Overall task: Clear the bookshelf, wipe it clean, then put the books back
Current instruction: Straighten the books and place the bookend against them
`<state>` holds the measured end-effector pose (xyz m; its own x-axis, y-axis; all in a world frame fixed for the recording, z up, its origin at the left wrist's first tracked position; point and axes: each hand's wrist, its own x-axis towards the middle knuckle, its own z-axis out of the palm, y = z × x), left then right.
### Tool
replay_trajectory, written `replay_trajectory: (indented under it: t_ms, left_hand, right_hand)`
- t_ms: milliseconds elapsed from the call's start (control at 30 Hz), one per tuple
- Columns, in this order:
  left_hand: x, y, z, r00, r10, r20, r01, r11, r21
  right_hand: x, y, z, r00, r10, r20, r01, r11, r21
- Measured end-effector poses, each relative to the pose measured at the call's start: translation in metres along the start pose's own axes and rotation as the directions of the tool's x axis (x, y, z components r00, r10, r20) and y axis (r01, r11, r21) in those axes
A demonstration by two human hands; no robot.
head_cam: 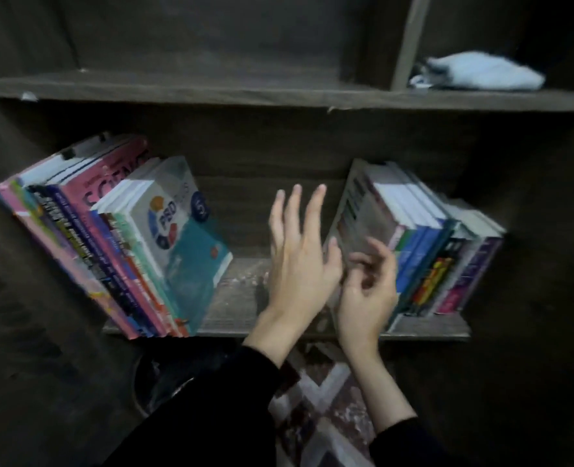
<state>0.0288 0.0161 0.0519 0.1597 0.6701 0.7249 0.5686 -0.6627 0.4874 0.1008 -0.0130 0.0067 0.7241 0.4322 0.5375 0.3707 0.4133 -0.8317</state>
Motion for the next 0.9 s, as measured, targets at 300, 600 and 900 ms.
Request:
replay_trajectory:
  t_ms: [300,600,900]
  left_hand:
    - [0.031,0.056,0.048,0.897,0.095,0.431,-0.049,0.992,-0.116]
    - [0.026,0.055,0.055,0.849,0.046,0.526,0.068,0.978,-0.195]
    - [0.024,0.056,0.045,0.868,-0.154,0.471,0.191,0.981,-0.031]
  right_hand:
    - [0.053,0.006,-0.067,0.996,-0.009,-0.091,-0.028,0.918,-0.395]
    - [0.026,0.021,-0.057,0.998,0.035,-0.05,-0.051,0.918,-0.394]
    - [0.008,0.048,-0.059,0.925,0.168,0.341,-0.05,0.943,-0.329]
